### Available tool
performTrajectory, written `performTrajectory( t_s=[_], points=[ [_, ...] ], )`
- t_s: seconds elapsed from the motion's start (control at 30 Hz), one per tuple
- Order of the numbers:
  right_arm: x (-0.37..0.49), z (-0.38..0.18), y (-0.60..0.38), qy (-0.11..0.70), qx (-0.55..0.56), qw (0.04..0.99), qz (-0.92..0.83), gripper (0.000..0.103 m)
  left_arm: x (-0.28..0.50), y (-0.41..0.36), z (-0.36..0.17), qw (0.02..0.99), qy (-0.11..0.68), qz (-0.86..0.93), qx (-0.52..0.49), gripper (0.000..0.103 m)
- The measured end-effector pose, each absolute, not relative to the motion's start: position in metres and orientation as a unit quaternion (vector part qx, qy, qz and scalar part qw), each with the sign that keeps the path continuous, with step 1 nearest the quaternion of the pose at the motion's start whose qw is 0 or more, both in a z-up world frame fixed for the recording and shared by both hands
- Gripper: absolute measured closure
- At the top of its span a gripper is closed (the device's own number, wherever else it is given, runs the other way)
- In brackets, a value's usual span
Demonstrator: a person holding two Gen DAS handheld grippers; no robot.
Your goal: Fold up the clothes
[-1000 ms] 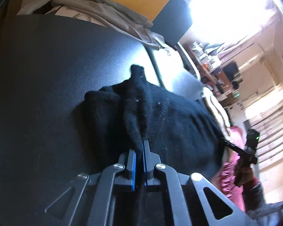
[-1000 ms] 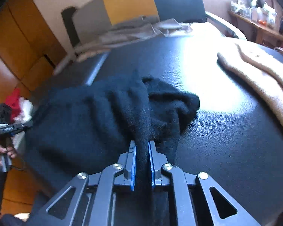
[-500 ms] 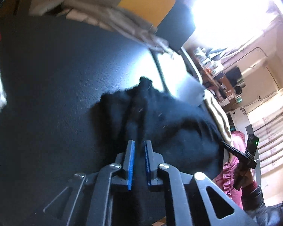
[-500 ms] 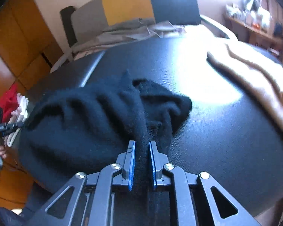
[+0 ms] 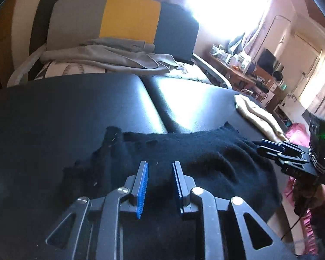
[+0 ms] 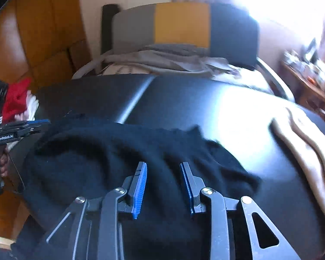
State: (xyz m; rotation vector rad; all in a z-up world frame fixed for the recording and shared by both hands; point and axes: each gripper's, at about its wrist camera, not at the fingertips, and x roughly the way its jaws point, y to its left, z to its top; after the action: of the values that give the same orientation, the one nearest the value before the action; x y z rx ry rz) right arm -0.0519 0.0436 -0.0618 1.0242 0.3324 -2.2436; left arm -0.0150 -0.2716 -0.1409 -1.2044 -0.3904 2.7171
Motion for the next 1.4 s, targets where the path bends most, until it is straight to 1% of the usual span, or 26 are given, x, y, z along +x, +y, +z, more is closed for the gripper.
performTrajectory(
  t_s=[0.03,0.1,0.17,0.2,0.23,0.27,0.33,0.4,0.5,0.9,0.97,1.03,1.1,1.17,1.27,1.33,1.4],
  points=[
    [-0.056,-0.065,0.036,0.133,0.390,0.319,-0.853,0.064,-0.021,-0.272,-0.145,0.063,-0.126,0.904,-0.403,0.079],
    [-0.063,-0.075,0.024,0.156,0.388,0.303,-0.856,0.057,-0.033,-0.275,-0.156,0.037,-0.119,0.902,-0.414,0.079],
    [-0.065,-0.085,0.020,0.170,0.395,0.274,-0.860,0.056,-0.043,-0.285,-0.179,0.008,-0.118,0.889,-0.442,0.079],
    [-0.068,-0.092,0.021,0.174,0.401,0.257,-0.862,0.050,-0.048,-0.291,-0.191,-0.007,-0.118,0.882,-0.457,0.079],
    [-0.073,-0.101,0.025,0.171,0.405,0.244,-0.865,0.038,-0.048,-0.299,-0.198,-0.011,-0.127,0.885,-0.447,0.076],
    [-0.077,-0.110,0.031,0.163,0.402,0.237,-0.869,0.031,-0.046,-0.307,-0.203,-0.008,-0.142,0.894,-0.426,0.076],
    [-0.086,-0.127,0.043,0.140,0.403,0.223,-0.876,0.005,-0.046,-0.317,-0.207,-0.011,-0.161,0.896,-0.413,0.076],
    [-0.099,-0.131,0.056,0.088,0.431,0.220,-0.871,0.000,-0.049,-0.318,-0.207,-0.025,-0.156,0.898,-0.410,0.076],
    [-0.101,-0.131,0.053,0.097,0.429,0.215,-0.872,0.000,-0.056,-0.311,-0.205,-0.036,-0.121,0.902,-0.412,0.075],
    [-0.105,-0.132,0.052,0.092,0.423,0.219,-0.874,0.000,-0.058,-0.312,-0.198,-0.047,-0.135,0.897,-0.417,0.075],
    [-0.105,-0.129,0.057,0.081,0.422,0.223,-0.875,0.000,-0.047,-0.309,-0.185,-0.068,-0.124,0.899,-0.414,0.075],
    [-0.095,-0.115,0.063,0.073,0.400,0.221,-0.887,0.001,-0.028,-0.301,-0.167,-0.068,-0.111,0.912,-0.389,0.073],
    [-0.080,-0.098,0.070,0.067,0.370,0.219,-0.900,0.001,-0.005,-0.291,-0.152,-0.060,-0.093,0.924,-0.365,0.072],
    [-0.055,-0.079,0.074,0.062,0.333,0.247,-0.908,0.001,0.019,-0.282,-0.145,-0.041,-0.087,0.932,-0.350,0.070],
    [-0.022,-0.075,0.075,0.053,0.333,0.300,-0.893,0.000,0.047,-0.265,-0.156,-0.022,-0.079,0.929,-0.360,0.069],
    [-0.005,-0.087,0.074,0.055,0.352,0.310,-0.881,0.000,0.057,-0.259,-0.170,-0.023,-0.079,0.922,-0.379,0.069],
    [0.005,-0.106,0.072,0.075,0.374,0.295,-0.876,0.000,0.069,-0.254,-0.187,-0.029,-0.082,0.917,-0.390,0.069]
  ],
)
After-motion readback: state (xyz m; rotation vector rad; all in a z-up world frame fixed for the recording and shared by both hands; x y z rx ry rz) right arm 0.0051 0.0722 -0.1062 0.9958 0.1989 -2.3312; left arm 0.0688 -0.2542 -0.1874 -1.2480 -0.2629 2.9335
